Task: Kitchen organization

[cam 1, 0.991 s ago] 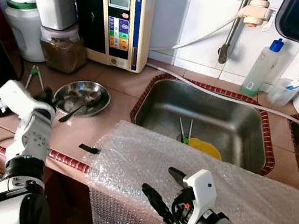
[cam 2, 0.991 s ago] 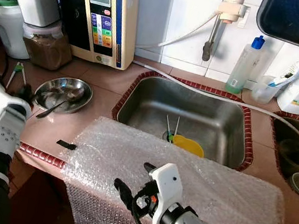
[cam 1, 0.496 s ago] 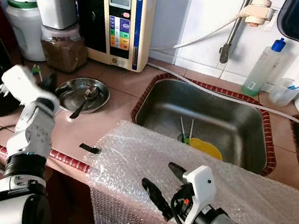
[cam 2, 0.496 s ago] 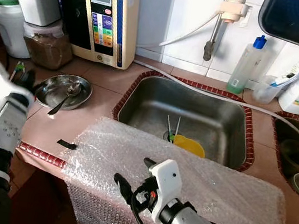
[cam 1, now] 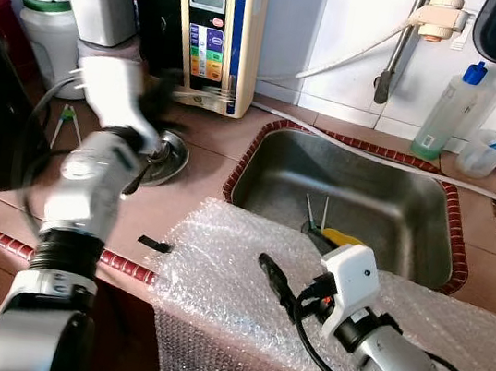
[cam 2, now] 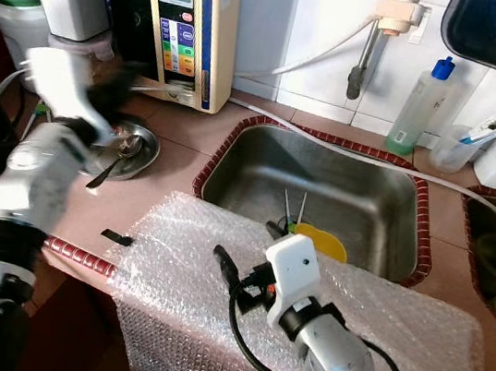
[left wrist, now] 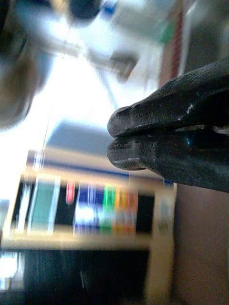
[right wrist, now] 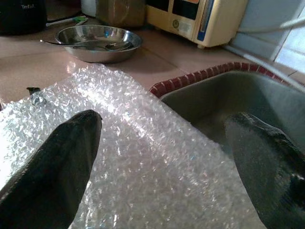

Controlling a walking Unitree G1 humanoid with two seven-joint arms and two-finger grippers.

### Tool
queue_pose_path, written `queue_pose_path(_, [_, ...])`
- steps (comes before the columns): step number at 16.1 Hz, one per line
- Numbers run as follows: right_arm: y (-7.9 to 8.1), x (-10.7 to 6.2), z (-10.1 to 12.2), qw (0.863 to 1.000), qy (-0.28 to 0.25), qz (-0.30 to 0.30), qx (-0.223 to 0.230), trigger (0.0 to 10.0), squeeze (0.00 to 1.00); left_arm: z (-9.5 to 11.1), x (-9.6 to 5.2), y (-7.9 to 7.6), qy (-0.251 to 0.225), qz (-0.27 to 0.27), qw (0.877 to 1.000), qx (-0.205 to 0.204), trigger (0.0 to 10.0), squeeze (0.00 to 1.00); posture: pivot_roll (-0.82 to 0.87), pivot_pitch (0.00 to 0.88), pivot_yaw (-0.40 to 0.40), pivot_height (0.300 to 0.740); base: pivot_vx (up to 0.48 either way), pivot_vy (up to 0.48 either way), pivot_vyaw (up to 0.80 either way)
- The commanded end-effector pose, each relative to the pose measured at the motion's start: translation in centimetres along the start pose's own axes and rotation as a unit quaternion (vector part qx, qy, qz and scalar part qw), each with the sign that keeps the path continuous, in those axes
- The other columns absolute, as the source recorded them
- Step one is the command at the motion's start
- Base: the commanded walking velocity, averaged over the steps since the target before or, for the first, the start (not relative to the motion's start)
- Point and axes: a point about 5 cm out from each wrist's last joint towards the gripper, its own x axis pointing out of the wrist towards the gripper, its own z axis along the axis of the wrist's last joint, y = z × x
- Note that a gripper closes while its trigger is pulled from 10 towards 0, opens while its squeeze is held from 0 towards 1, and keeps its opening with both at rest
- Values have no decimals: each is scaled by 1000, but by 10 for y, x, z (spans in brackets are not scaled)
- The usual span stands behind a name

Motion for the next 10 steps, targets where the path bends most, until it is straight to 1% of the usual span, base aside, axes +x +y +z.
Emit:
queue_pose_path(1, [1,1,9,999,-14,5,-30,10000,0,8,8,-19,-4,-68,997,37,0,0,45,0,57,740,0,0,0])
queue_pose_path(2, [0,1,13,999,-19,-1,-43,10000,0,-6,10,-44,31,-164,983,78,0,0,38,0,54,740,0,0,0])
queue_pose_path(3, [-1,1,14,999,-22,-4,-47,10000,0,-10,10,-52,28,-191,975,109,0,0,36,0,54,740,0,0,0])
queue_pose_path(4, [-3,0,15,998,-18,-11,-66,10000,0,-17,12,-65,37,-227,967,105,0,0,20,0,58,740,0,0,0])
queue_pose_path(5, [-4,-1,16,997,-17,-13,-68,10000,0,-18,13,-68,37,-234,965,111,0,0,20,0,58,740,0,0,0])
queue_pose_path(6, [-6,-3,17,997,-15,-19,-75,10000,0,-17,14,-73,22,-246,960,134,0,0,1,0,65,740,0,0,0])
queue_pose_path(7, [-8,-5,18,996,-11,-27,-87,10000,0,-16,15,-76,14,-252,958,136,0,0,-12,0,70,740,0,0,0])
queue_pose_path(8, [-14,-9,20,993,-12,-49,-111,10000,0,-23,13,-81,31,-276,949,150,0,0,-27,0,76,740,0,0,0])
queue_pose_path(9, [-18,-10,21,991,-16,-67,-118,10000,0,-29,10,-83,41,-293,940,172,0,0,-34,0,78,740,0,0,0])
queue_pose_path(10, [-18,-10,24,991,-24,-83,-104,10000,0,-35,7,-86,48,-306,932,186,0,0,-42,0,84,740,0,0,0])
